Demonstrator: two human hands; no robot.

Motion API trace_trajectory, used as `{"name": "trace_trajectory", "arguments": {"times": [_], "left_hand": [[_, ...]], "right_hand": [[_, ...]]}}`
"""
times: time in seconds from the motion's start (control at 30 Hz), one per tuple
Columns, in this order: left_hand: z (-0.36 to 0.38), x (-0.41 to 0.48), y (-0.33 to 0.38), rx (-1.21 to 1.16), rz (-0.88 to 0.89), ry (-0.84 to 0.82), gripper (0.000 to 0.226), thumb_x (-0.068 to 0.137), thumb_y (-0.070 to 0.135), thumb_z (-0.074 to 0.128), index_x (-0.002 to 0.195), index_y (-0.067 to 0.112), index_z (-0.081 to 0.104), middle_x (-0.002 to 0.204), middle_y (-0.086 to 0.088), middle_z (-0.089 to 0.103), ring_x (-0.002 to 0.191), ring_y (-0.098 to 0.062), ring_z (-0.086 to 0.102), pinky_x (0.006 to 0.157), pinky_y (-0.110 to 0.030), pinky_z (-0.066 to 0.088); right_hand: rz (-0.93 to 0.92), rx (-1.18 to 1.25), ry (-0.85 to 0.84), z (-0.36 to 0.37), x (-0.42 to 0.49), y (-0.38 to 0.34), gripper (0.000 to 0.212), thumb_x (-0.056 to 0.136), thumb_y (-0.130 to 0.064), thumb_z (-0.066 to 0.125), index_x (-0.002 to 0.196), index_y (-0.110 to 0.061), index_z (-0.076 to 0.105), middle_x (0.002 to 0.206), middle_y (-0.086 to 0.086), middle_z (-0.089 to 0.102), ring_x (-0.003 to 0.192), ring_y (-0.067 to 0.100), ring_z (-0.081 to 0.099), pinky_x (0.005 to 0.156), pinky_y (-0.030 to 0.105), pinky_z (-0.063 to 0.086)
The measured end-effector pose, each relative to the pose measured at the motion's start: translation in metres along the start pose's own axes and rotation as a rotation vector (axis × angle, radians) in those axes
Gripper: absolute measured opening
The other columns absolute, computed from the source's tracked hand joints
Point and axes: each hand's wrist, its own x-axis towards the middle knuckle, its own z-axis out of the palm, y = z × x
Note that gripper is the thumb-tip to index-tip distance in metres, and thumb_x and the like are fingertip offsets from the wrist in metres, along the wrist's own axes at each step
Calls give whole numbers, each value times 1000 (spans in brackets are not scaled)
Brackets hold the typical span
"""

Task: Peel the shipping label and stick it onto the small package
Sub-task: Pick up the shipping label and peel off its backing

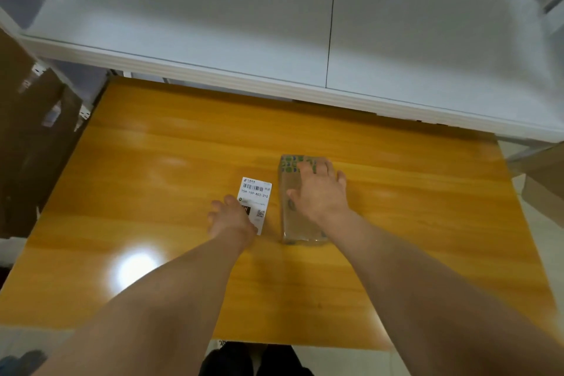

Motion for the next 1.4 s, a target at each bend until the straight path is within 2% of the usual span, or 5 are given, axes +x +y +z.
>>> {"name": "trace_trajectory", "arguments": {"times": [0.37,0.67,0.87,1.1,1.4], "left_hand": [[1,17,-2,-131,-6,-57,30,89,12,57,118,9,57,118,-13,66,107,-33,62,82,-37,54],[-93,-35,36,-1037,104,-280,30,89,-3,63,118,6,63,99,-16,74,71,-23,69,51,-26,55],[-160,-111,58,-1111,362,-344,26,88,1,68,109,14,68,92,-6,79,74,-18,74,58,-25,55],[-198,-183,75,-1093,584,-352,20,90,3,65,104,15,73,90,-5,79,76,-17,73,62,-25,53],[-220,-208,70,-1246,616,-232,15,88,9,70,103,13,69,83,-1,72,79,-16,70,65,-28,52]], "right_hand": [[36,80,-38,-6,-3,10,70,93,-40,58,154,-22,27,161,14,30,151,31,21,120,53,18],[249,769,-27,-64,-25,-3,51,95,-39,62,139,-19,48,140,7,58,125,28,57,93,32,46],[207,1212,-84,-118,-85,-5,32,91,-49,65,109,-23,67,99,-3,76,90,14,71,75,31,49],[83,1308,36,-169,-132,-3,18,91,-26,70,77,-17,67,72,-1,72,62,12,63,70,33,48],[-11,1375,206,-200,-157,16,14,91,-19,70,84,-7,71,67,-1,73,59,9,64,74,33,56]]}}
